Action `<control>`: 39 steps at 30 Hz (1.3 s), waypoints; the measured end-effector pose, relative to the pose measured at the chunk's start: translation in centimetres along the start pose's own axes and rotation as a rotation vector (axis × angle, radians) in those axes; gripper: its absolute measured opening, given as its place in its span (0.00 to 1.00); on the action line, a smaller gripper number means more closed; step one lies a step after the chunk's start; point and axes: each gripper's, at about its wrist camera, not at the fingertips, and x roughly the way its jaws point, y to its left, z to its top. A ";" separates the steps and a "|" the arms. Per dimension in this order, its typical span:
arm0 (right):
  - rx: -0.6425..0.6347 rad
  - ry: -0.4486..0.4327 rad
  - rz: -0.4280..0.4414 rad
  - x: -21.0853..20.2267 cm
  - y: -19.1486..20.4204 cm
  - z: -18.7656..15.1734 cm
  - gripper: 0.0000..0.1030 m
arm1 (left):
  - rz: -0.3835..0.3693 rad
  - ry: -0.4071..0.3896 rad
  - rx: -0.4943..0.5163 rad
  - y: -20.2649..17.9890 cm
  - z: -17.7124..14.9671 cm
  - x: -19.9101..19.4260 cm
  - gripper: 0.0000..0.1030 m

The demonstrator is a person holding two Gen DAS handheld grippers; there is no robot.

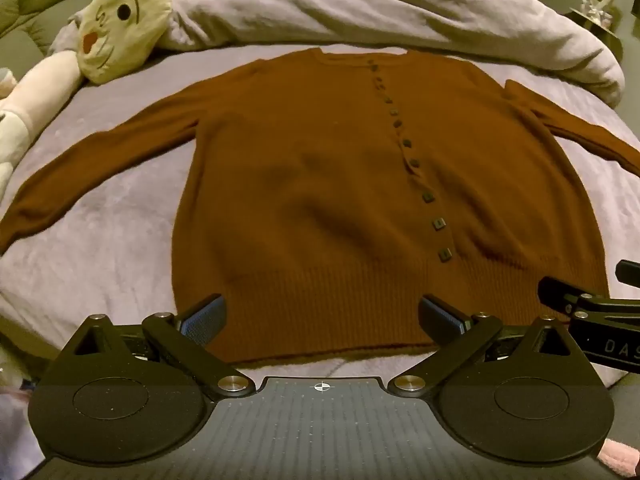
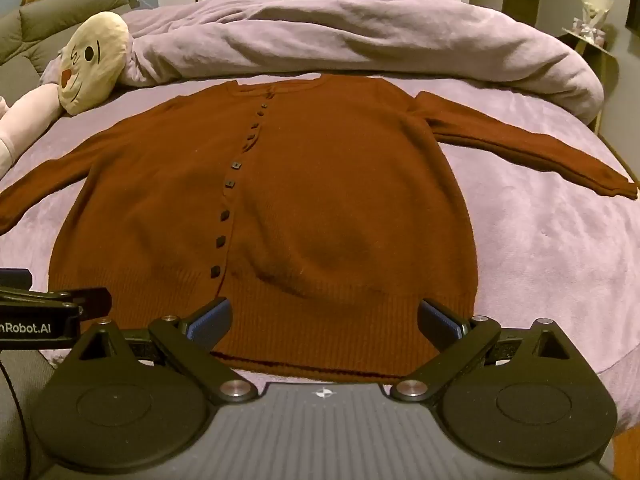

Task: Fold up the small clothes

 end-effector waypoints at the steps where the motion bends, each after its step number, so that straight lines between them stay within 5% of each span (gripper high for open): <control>1: 0.000 0.000 0.000 0.0 0.0 0.0 0.96 | -0.006 -0.003 0.000 0.4 -0.2 0.2 1.00; 39: 0.016 0.027 -0.014 1.2 0.2 0.2 0.96 | 0.003 0.030 -0.018 0.6 -0.1 0.4 1.00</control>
